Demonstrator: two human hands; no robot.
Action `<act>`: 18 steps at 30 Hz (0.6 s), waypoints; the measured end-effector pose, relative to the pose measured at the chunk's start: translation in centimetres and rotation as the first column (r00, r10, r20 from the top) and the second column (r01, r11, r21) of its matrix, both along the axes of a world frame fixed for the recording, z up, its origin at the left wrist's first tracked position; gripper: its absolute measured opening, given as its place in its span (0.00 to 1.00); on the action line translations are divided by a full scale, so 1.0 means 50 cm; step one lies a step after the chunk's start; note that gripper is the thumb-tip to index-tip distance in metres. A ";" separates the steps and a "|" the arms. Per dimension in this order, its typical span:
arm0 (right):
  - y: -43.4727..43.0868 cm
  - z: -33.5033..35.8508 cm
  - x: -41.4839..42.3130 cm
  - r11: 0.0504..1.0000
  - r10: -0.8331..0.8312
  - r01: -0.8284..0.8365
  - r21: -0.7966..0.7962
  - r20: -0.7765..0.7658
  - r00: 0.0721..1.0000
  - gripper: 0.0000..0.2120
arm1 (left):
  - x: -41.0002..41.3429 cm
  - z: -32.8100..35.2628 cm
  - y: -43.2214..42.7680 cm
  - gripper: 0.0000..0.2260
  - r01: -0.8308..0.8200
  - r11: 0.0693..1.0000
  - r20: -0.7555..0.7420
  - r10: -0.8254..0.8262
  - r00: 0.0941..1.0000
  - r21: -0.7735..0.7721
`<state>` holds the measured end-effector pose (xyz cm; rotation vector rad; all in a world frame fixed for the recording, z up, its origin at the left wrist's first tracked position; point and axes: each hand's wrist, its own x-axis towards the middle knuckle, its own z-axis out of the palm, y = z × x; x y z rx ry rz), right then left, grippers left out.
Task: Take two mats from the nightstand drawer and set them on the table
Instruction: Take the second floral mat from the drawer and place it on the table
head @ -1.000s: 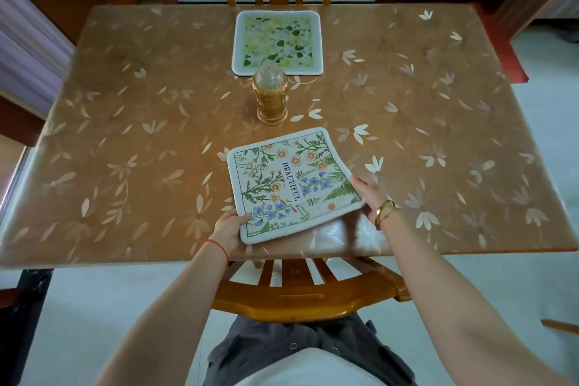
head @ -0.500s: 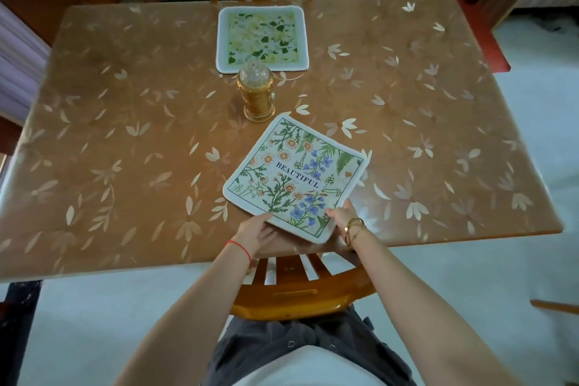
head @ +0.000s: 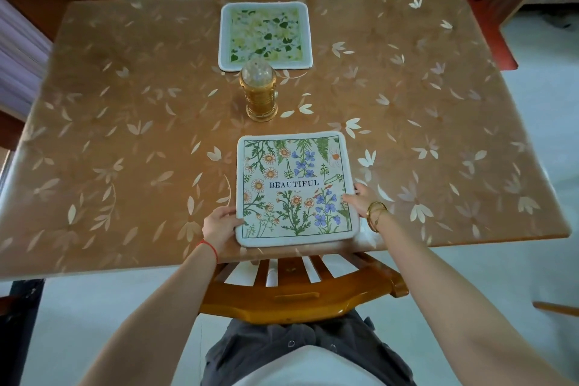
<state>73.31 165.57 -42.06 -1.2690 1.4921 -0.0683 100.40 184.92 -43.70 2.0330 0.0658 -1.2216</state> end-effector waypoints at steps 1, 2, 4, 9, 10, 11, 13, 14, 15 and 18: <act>0.001 -0.006 0.003 1.000 -0.006 0.005 -0.022 -0.034 0.999 0.15 | -0.002 -0.004 0.003 0.19 0.021 1.000 0.024 -0.022 0.999 0.013; 0.002 -0.011 0.004 0.999 -0.002 -0.001 -0.045 -0.074 0.997 0.13 | -0.004 -0.008 0.004 0.18 0.025 0.999 0.031 -0.026 0.999 0.022; 0.008 -0.022 0.005 0.995 0.025 -0.039 -0.088 -0.154 0.988 0.08 | -0.007 -0.010 0.008 0.17 0.031 0.999 0.058 -0.033 0.998 0.039; 0.027 -0.039 -0.003 0.986 0.107 -0.138 -0.089 -0.293 0.950 0.05 | 0.000 -0.002 0.011 0.17 0.077 0.997 0.211 -0.081 0.974 0.026; 0.030 -0.041 -0.005 0.986 0.107 -0.140 -0.092 -0.294 0.950 0.04 | 0.001 -0.002 0.011 0.17 0.087 0.996 0.214 -0.090 0.973 0.020; 0.031 -0.042 -0.006 0.986 0.101 -0.135 -0.099 -0.288 0.952 0.03 | 0.003 -0.002 0.010 0.18 0.092 0.996 0.211 -0.093 0.973 0.013; 0.034 -0.043 -0.007 0.986 0.086 -0.122 -0.114 -0.274 0.958 0.04 | 0.004 -0.003 0.014 0.18 0.089 0.996 0.216 -0.088 0.973 0.005; 0.035 -0.045 -0.008 0.986 0.082 -0.118 -0.121 -0.272 0.959 0.04 | 0.003 -0.006 0.017 0.18 0.090 0.996 0.224 -0.090 0.970 0.010; 0.037 -0.047 -0.010 0.985 0.077 -0.115 -0.128 -0.275 0.958 0.04 | 0.001 -0.008 0.019 0.18 0.097 0.995 0.235 -0.099 0.967 0.021; 0.042 -0.050 -0.007 0.979 0.028 -0.085 -0.188 -0.289 0.957 0.04 | 0.000 -0.011 0.019 0.16 0.169 0.982 0.298 -0.185 0.936 0.078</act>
